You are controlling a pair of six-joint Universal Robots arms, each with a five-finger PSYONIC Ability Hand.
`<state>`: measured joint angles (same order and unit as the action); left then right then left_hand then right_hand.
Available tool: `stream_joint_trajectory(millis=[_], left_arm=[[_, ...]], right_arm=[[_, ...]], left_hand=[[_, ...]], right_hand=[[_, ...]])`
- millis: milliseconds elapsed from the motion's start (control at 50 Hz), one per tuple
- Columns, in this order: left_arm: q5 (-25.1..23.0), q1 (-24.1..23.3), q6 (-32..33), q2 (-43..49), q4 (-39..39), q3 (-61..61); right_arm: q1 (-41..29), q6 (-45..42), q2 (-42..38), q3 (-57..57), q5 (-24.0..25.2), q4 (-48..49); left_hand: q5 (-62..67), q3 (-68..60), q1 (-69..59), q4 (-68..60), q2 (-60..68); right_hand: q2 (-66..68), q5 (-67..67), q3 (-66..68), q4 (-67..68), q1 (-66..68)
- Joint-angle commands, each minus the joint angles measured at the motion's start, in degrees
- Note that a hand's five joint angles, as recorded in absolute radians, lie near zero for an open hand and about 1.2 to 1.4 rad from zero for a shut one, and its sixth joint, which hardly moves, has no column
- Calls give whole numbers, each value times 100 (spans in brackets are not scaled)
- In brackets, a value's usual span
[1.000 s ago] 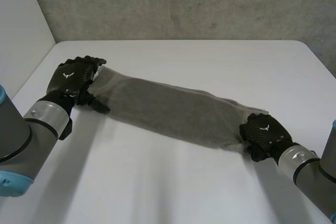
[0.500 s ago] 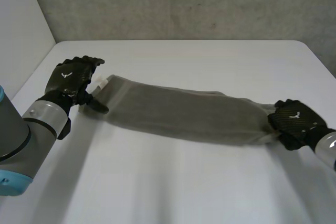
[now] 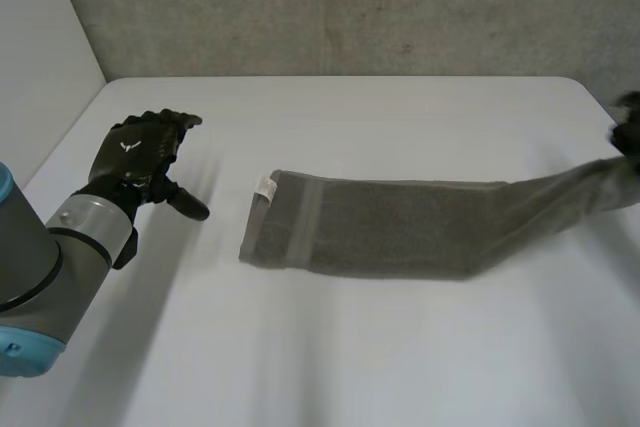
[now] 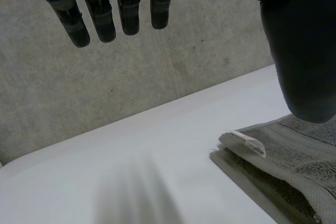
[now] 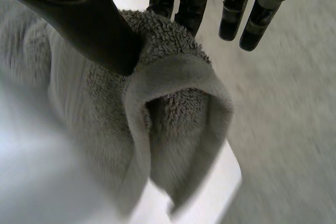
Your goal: Fold the towel.
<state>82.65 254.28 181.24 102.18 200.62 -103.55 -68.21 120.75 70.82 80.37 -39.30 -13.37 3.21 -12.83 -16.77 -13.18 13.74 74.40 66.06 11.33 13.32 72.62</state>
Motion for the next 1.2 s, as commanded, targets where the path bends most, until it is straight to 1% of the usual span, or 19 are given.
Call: stream_joint_trajectory(millis=[20,40,140,180,200,240,260,300,420,580,720,740,760,780,800,940,1020,1140,1200], left_arm=[[14,-2,7,12,3,-16],[14,-10,7,21,3,-16],[14,-10,7,30,3,-16],[5,-10,7,30,3,-8],[14,-10,7,30,3,-8],[14,-10,7,30,3,-8],[5,-10,7,30,3,-16],[14,-10,7,30,3,-16],[14,-2,7,21,3,-25],[14,-1,7,12,21,-69],[14,-19,16,30,135,-69],[23,-19,16,38,135,-60],[23,-19,16,38,135,-60],[23,-28,16,38,144,-52],[31,-45,16,47,135,-34],[49,-335,-1,38,126,19],[49,-590,-1,30,74,54],[40,-880,-1,21,29,19],[23,-1118,-1,12,-58,-43]], right_arm=[[-1622,1510,-15,-575,-174,-148],[-1625,1513,-15,-576,-174,-148],[-2777,2101,-209,-646,-500,-51],[-3756,2268,-488,-821,-1024,80],[-3761,2268,-490,-822,-1027,80],[-4653,2286,-875,-1023,-1622,168],[-4657,2286,-877,-1024,-1625,168],[-5410,2286,-1340,-1312,-2097,256],[-6352,2312,-2106,-1823,-2634,686],[-6731,2312,-2424,-1964,-3083,1327],[-6723,2312,-2397,-2070,-3145,1539],[-6723,2312,-2415,-2078,-3154,1539],[-6723,2312,-2415,-2079,-3154,1539],[-6714,2304,-2432,-2061,-3180,1505],[-6705,2304,-2424,-2026,-3250,1487],[-6635,2488,-2098,-1815,-3787,1434],[-6487,2769,-1537,-1482,-4138,1417],[-6116,2857,-1088,-743,-4200,1258],[-5862,2954,-490,-66,-4112,1223]], left_hand=[[-317,283,673,318,-370],[-317,283,673,318,-370],[-317,283,673,318,-370],[-317,283,673,318,-370],[-317,283,673,318,-370],[-317,283,673,318,-370],[-317,283,673,318,-370],[-317,283,673,318,-370],[-317,283,673,318,-370],[-317,283,673,318,-370],[-317,283,673,318,-370],[-317,283,673,318,-370],[-317,283,673,318,-370],[-317,283,673,318,-370],[-317,283,673,318,-370],[-317,283,673,318,-370],[-317,283,673,318,-370],[-317,283,673,318,-370],[-317,283,673,318,-370]], right_hand=[[560,394,-133,-332,738],[560,394,-133,-332,738],[560,394,-133,-332,738],[560,394,-133,-332,738],[560,394,-133,-332,738],[560,394,-133,-332,738],[560,394,-133,-332,738],[560,394,-133,-332,738],[560,394,-133,-332,738],[560,394,-133,-332,738],[432,266,-133,-332,609],[-2383,-2549,-133,-332,-2205],[-2411,-2577,-133,-332,-2233],[-6558,-6606,-133,-332,-6380],[-7431,-6606,-133,-332,-7253],[-7440,-6606,-133,-332,-7262],[-7440,-6606,-133,-332,-7262],[-7440,-6606,-133,-332,-7262],[-7440,-6606,-133,-332,-7262]])
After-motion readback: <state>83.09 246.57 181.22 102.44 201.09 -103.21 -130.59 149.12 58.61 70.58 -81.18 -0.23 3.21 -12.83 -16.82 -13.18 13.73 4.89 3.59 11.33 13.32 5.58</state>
